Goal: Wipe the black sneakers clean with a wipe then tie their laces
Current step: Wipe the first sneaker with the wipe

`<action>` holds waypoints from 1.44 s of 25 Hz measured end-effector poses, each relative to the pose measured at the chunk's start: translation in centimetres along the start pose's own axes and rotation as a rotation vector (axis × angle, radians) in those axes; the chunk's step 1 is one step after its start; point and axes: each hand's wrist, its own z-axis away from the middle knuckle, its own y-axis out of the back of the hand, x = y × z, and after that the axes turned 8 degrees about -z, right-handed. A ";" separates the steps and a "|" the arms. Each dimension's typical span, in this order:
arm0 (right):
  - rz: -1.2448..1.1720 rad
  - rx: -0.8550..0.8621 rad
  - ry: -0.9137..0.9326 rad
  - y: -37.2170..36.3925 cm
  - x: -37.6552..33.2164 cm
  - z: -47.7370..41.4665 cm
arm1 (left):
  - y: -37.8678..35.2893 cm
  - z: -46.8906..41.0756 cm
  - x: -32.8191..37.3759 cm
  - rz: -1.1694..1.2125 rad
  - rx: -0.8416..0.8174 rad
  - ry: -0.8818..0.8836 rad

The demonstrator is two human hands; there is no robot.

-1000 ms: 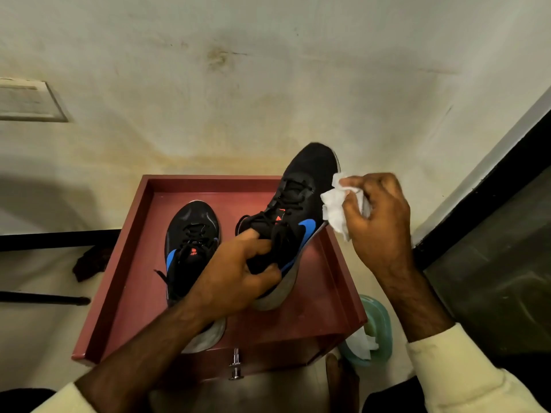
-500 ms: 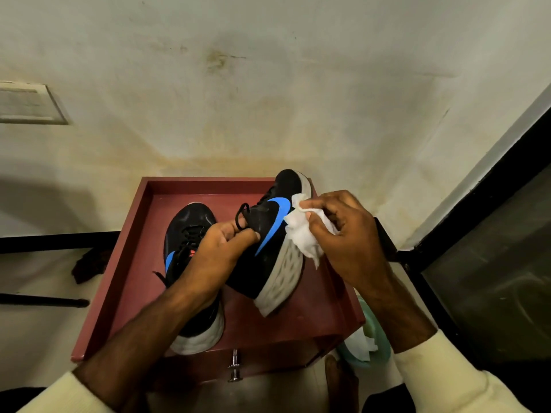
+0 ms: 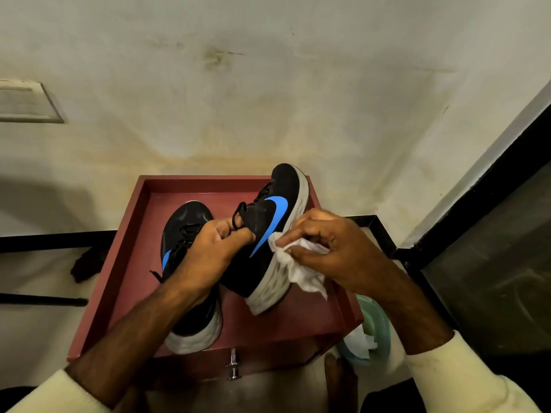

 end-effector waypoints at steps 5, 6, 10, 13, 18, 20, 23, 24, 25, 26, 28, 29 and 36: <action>0.033 0.427 -0.030 1.0 1.3 -0.4 | 0.4 0.4 0.5 0.061 -0.120 -0.038; 0.037 0.494 -0.029 1.2 1.3 -0.5 | 0.5 0.4 0.6 0.059 -0.137 -0.034; 0.070 0.689 -0.072 1.9 1.6 -0.9 | 0.6 0.7 1.0 -0.020 -0.204 -0.052; -0.024 0.769 -0.128 2.9 2.3 -1.1 | 0.8 1.0 0.9 -0.158 -0.301 -0.096; -0.066 0.810 -0.187 3.7 2.7 -1.2 | 1.2 1.3 0.5 -0.333 -0.341 -0.171; -0.082 0.821 -0.193 4.0 2.8 -1.2 | 0.8 1.5 0.5 -0.493 -0.285 -0.285; -0.115 0.855 -0.184 4.3 3.2 -1.3 | 0.5 1.6 0.5 -0.821 -0.198 -0.478; -0.134 0.869 -0.177 4.3 3.3 -1.3 | 0.4 1.7 0.5 -0.923 -0.179 -0.541; -0.157 0.880 -0.170 4.3 3.4 -1.4 | 0.3 1.8 0.5 -1.011 -0.172 -0.609; -0.179 0.889 -0.163 4.4 3.4 -1.4 | 0.1 1.8 0.4 -1.076 -0.175 -0.666; -0.207 0.904 -0.147 4.7 3.5 -1.5 | -0.4 2.0 0.3 -1.139 -0.209 -0.746; -0.214 0.910 -0.140 4.9 3.6 -1.5 | -0.5 2.0 0.1 -1.160 -0.228 -0.776; 0.034 0.867 -0.116 4.6 2.8 -1.1 | -0.8 2.2 -0.6 -1.260 -0.240 -0.757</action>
